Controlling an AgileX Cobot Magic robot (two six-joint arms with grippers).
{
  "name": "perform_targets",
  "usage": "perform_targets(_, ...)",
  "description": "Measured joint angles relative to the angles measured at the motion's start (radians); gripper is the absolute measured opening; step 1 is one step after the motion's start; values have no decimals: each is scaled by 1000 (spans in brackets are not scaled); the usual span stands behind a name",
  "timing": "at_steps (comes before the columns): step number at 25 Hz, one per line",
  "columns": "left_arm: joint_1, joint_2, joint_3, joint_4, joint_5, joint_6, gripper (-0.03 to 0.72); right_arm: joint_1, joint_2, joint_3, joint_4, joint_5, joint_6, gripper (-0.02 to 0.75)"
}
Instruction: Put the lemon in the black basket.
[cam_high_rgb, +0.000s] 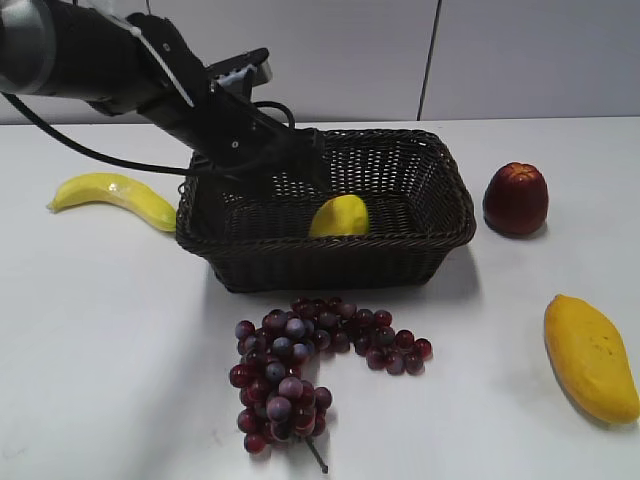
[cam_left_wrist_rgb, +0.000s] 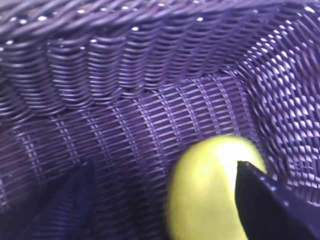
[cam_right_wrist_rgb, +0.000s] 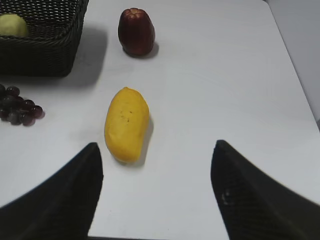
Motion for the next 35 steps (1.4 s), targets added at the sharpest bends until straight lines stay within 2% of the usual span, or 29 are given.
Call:
perform_targets(8,0,-175,-109,88,238,0,631,0,0,0,0,0,0,555)
perform_targets(14,0,-374,-125,168,442,-8,591,0,0,0,0,0,0,555)
perform_targets(19,-1,-499,-127,323,672,-107,589,0,0,0,0,0,0,555)
perform_targets(22,-3,-538,-125,475,704,-187,589,0,0,0,0,0,0,555)
perform_targets(25,-3,-595,-66,573,709,-230,589,0,0,0,0,0,0,555)
perform_targets(29,13,-690,76,607,711,-246,588,0,0,0,0,0,0,555)
perform_targets(35,79,-898,430,619,713,-267,588,0,0,0,0,0,0,555)
